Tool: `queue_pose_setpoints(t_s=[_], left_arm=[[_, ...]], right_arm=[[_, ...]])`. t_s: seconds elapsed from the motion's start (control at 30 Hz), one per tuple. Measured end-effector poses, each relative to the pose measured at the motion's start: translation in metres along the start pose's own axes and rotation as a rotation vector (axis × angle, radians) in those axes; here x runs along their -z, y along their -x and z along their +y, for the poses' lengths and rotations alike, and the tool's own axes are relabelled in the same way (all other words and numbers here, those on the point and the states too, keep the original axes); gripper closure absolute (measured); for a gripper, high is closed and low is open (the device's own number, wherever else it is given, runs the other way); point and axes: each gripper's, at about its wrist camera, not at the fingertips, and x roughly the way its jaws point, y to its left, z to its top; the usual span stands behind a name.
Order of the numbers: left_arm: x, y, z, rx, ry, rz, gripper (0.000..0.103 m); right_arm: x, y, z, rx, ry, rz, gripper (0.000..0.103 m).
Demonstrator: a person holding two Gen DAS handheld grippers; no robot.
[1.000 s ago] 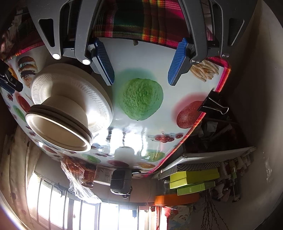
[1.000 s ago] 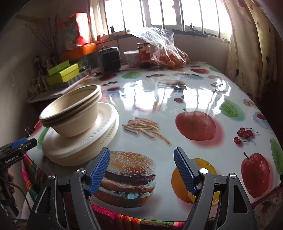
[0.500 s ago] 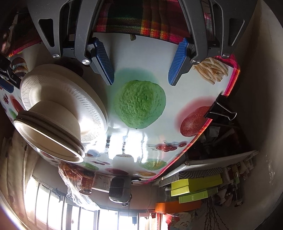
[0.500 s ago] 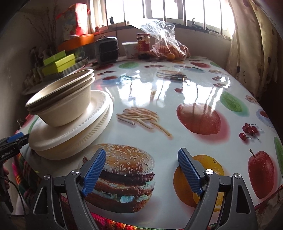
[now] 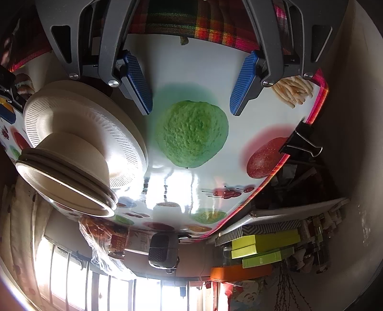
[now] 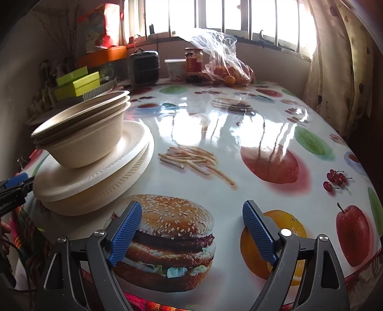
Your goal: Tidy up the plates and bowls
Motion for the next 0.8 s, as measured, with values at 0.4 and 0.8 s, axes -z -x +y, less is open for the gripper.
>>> queue_pose_setpoints(t_s=[0.4,0.8], left_arm=[[0.0009,0.0006,0.0004,0.01,-0.002,-0.007,0.035],[0.0006,0.0008,-0.0003,0.009,-0.005,-0.008,0.035]], right_arm=[[0.0022,0.0003,0.0019,0.009,0.0,-0.018,0.014],[0.0024,0.0008,0.0009,0.009,0.001,-0.019,0.014]])
